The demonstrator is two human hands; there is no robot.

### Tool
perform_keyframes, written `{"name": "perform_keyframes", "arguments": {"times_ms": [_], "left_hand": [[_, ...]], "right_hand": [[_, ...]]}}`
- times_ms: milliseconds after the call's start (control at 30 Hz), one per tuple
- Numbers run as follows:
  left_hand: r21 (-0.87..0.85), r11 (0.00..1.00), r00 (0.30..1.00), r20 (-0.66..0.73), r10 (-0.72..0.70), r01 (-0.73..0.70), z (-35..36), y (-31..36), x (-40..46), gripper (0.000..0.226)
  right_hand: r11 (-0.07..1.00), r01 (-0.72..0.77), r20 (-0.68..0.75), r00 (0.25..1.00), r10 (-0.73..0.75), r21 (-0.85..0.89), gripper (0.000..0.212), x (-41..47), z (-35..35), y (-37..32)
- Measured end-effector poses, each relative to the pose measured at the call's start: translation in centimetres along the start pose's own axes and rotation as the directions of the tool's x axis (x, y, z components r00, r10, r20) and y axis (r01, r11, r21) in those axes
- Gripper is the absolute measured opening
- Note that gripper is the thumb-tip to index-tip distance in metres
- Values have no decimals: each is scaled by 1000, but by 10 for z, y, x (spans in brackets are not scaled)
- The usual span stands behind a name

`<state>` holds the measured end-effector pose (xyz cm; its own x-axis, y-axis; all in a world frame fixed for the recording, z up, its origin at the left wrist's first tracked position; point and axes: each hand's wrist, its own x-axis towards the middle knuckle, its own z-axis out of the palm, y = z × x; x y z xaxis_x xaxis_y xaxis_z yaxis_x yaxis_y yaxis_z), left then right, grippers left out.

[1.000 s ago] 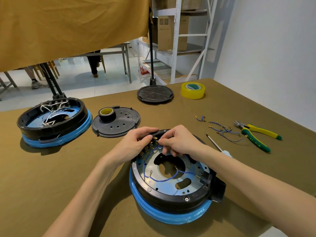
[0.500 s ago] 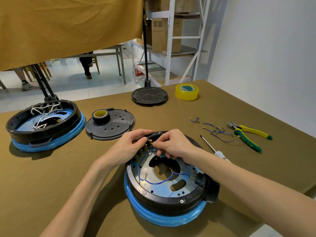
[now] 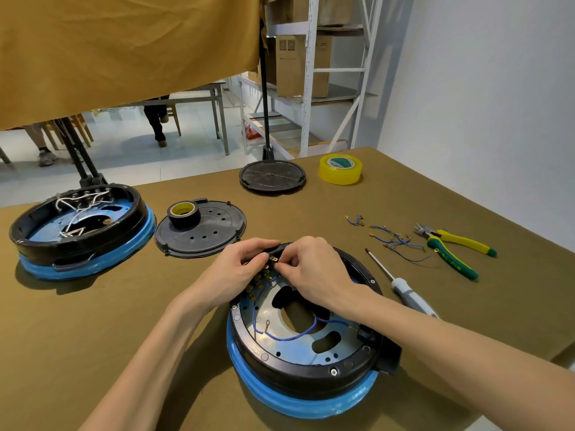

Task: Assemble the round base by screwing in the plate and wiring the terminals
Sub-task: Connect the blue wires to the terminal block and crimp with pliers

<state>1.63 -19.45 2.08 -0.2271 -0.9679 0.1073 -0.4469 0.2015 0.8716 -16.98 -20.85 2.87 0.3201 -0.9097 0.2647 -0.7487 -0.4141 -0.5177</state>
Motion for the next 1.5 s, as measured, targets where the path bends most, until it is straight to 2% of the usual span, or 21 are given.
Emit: {"name": "perform_keyframes", "arguments": {"times_ms": [200, 333, 400, 500, 700, 1067, 1200, 1300, 1500], "left_hand": [[9, 1000, 1000, -17, -8, 9, 0, -5, 1, 32], [-36, 997, 966, -246, -76, 70, 1, -11, -4, 19], [-4, 997, 956, -286, -72, 74, 2, -13, -7, 13], [-14, 997, 953, -294, -75, 74, 5, -12, -10, 13], [10, 998, 953, -296, -61, 67, 8, -10, -8, 9], [17, 999, 960, -278, -36, 42, 8, -7, -7, 10], [-6, 999, 957, -284, -53, 54, 9, -11, -8, 13], [-41, 997, 951, -300, -75, 66, 7, -12, -8, 27], [-90, 995, 948, -312, -65, 39, 7, -7, -10, 30]], "right_hand": [[1000, -12, 20, 1000, 11, 20, 15, 1, -3, 1], [1000, 21, 27, 999, -21, -14, 17, -3, -5, 1], [1000, 23, 45, 999, -22, -18, 17, -2, -5, 0], [1000, 17, 67, 998, -19, 20, 17, 4, -5, 0], [999, 41, 15, 999, -40, -21, 17, 2, 3, -6], [998, 16, 68, 998, -20, 54, 14, 7, -2, -1], [984, -52, 213, 977, 15, 171, 15, 9, -9, 6], [972, -81, 212, 977, 32, 223, 17, 8, -12, 11], [997, 33, 168, 985, -45, 70, 16, 13, -10, 4]]}}
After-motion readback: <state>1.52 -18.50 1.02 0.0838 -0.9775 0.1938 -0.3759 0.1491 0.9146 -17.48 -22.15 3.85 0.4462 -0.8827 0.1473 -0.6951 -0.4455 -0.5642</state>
